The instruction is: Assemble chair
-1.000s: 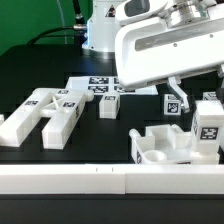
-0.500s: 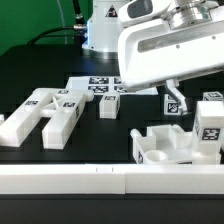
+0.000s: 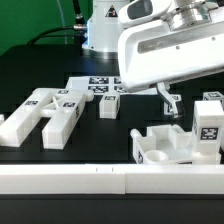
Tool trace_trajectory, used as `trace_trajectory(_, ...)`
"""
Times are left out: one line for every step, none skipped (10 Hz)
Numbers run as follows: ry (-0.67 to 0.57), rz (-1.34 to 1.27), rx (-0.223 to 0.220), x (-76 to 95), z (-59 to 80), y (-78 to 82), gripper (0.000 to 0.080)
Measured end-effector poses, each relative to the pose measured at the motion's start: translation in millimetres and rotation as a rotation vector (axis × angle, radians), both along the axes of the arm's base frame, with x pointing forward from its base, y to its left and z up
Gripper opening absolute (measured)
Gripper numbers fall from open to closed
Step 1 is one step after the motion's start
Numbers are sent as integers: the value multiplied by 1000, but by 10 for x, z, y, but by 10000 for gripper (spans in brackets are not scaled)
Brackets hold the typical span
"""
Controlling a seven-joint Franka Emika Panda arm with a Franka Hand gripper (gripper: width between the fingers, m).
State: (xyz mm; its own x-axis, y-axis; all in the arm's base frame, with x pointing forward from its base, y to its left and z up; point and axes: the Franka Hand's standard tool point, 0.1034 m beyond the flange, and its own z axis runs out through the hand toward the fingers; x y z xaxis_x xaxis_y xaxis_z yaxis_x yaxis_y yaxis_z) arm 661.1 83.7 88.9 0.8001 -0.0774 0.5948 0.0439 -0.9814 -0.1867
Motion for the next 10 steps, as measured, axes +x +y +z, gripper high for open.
trace_trajectory(9, 4, 3, -4, -2, -3, 646)
trace_trajectory(32, 14, 11, -2, 51, -13, 649)
trace_trajectory(46, 27, 18, 15, 173, 7, 649)
trace_trajectory(51, 37, 21, 31, 295, 16, 649)
trace_trajectory(64, 45, 27, 33, 377, 9, 649)
trace_trajectory(112, 59, 49, 3, 431, 49, 649)
trace_trajectory(110, 58, 48, 3, 431, 40, 649)
trace_trajectory(134, 63, 58, -21, 406, 65, 649)
trace_trajectory(246, 91, 105, -91, 388, 153, 649)
trace_trajectory(351, 93, 141, -117, 369, 108, 649)
